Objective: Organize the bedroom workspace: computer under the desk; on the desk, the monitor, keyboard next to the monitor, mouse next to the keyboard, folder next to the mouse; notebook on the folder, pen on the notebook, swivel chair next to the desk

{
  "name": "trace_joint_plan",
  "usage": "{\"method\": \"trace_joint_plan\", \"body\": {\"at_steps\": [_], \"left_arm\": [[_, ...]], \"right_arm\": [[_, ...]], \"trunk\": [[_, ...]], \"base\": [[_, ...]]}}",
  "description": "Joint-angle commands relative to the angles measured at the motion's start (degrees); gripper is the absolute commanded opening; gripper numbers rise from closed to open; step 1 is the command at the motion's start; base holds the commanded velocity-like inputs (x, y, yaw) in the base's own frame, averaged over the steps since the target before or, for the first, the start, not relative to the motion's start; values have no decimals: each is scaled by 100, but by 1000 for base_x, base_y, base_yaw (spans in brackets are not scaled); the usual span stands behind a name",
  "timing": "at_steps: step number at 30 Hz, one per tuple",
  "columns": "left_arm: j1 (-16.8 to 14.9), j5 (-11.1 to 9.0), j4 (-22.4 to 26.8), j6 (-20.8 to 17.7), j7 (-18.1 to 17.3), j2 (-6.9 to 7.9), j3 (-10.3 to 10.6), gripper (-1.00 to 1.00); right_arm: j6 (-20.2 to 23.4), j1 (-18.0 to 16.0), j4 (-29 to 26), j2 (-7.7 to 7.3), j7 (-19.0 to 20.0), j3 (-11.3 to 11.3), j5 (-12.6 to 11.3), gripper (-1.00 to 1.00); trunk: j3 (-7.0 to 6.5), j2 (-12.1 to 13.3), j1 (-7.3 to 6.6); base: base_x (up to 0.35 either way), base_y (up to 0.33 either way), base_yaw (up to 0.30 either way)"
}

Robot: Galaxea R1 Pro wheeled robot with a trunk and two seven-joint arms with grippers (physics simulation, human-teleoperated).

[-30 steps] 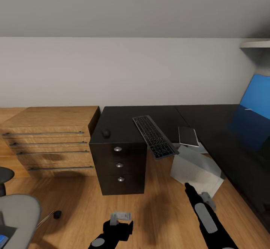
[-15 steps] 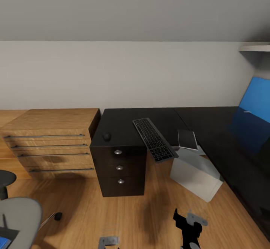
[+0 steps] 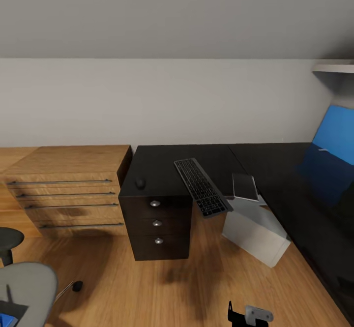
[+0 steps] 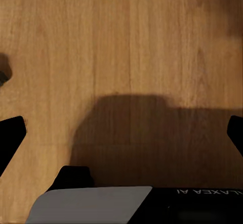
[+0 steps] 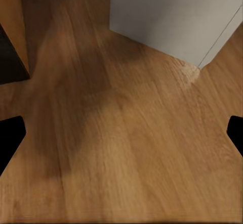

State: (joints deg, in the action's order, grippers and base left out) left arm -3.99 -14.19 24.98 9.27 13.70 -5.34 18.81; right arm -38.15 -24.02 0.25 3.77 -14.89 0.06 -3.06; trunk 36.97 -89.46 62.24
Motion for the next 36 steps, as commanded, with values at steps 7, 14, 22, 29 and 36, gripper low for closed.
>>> {"method": "trace_joint_plan", "body": {"at_steps": [7, 14, 22, 29, 36], "left_arm": [[-5, -67, -115, 86, 51, 24, 36, 100], [-5, -78, -83, 90, 64, 40, 20, 100], [-5, -82, 76, 78, 64, 47, 15, 100], [-5, -100, 75, 81, 58, 173, -42, 100], [-5, -116, 35, 72, 56, 197, -195, 100]], "right_arm": [[-36, 2, 16, -29, 4, 14, -35, 100], [-41, 3, -53, -59, 10, 42, 4, 100], [-36, 3, -218, -362, 12, 48, -2, 100], [-35, 4, -201, -366, 13, 54, -2, 100], [-35, 4, -203, -368, 13, 49, -6, 100]], "trunk": [[-121, 280, -155], [-247, 561, -309], [-383, 881, -484], [-476, 1162, -638], [-557, 1443, -792]], "base": [[0, 0, 0], [-43, 0, 0], [-242, 0, 19], [-41, 0, 100], [-6, 0, 147]]}}
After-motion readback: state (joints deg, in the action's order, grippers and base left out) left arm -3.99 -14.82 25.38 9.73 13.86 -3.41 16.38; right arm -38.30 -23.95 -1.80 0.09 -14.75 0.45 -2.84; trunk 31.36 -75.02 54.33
